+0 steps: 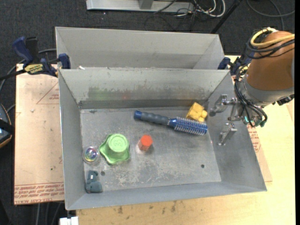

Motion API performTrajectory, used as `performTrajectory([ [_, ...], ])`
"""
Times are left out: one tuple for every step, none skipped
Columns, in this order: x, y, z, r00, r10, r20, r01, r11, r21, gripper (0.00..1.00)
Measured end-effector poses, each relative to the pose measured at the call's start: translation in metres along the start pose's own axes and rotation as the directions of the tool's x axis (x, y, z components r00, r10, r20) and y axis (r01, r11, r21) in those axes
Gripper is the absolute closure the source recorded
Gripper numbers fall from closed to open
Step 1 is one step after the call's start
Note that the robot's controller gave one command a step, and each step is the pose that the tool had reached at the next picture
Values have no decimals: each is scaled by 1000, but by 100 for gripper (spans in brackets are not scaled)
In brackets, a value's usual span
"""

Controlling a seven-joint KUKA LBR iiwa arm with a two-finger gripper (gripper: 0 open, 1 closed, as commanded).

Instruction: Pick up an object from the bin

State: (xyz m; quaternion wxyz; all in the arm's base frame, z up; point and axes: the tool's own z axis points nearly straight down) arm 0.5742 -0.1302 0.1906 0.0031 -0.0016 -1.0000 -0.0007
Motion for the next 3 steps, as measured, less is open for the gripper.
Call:
performTrajectory([
  [-39,79,110,962,-274,8,274,962,0,0],
  [-40,77,107,962,-273,11,273,962,3,100],
  [-56,31,-26,771,-637,10,636,771,11,100],
])
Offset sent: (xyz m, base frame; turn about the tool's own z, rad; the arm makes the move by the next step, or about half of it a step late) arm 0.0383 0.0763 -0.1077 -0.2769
